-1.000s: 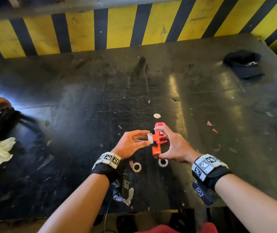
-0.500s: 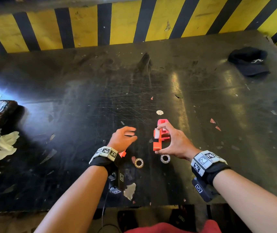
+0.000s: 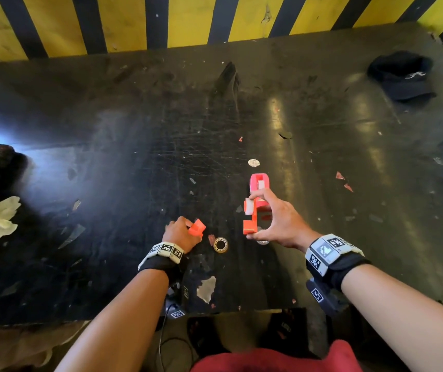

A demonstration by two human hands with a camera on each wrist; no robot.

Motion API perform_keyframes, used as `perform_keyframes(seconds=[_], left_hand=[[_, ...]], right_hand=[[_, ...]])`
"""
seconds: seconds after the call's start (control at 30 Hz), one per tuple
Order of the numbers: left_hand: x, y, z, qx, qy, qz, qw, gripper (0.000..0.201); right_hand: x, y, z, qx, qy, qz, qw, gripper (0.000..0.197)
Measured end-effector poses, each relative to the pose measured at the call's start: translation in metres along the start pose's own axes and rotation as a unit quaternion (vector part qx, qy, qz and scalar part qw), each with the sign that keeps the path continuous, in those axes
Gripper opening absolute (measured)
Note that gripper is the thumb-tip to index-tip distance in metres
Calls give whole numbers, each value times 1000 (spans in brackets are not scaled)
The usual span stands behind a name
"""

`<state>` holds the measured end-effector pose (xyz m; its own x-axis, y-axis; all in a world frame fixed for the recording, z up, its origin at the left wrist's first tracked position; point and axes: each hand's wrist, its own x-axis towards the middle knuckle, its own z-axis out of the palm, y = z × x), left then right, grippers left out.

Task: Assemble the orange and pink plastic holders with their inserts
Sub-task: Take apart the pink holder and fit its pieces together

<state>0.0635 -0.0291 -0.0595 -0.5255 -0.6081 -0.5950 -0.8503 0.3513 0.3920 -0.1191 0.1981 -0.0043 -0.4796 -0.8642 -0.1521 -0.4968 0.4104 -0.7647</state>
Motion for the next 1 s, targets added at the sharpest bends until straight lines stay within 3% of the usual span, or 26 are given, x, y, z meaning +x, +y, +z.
perform_keyframes(seconds=[0.07, 0.2, 0.33, 0.8, 1.0], left_hand=[[-12, 19, -8, -112, -40, 34, 992, 30], [-34, 65, -20, -308, -122, 88, 939, 47], [-45, 92, -25, -316, -145, 139, 927, 51], [-53, 98, -19, -356, -152, 148, 910, 54], [-59, 99, -18, -361, -141, 161, 908, 71]], right_hand=[[-3, -1, -1, 3, 6, -2, 1000, 85], [-5, -7, 0, 5, 15, -10, 1000, 83], [-4, -12, -4, 7, 27, -19, 999, 84], [-8, -17, -13, 15, 15, -35, 999, 93], [-8, -17, -18, 22, -4, -29, 999, 95]])
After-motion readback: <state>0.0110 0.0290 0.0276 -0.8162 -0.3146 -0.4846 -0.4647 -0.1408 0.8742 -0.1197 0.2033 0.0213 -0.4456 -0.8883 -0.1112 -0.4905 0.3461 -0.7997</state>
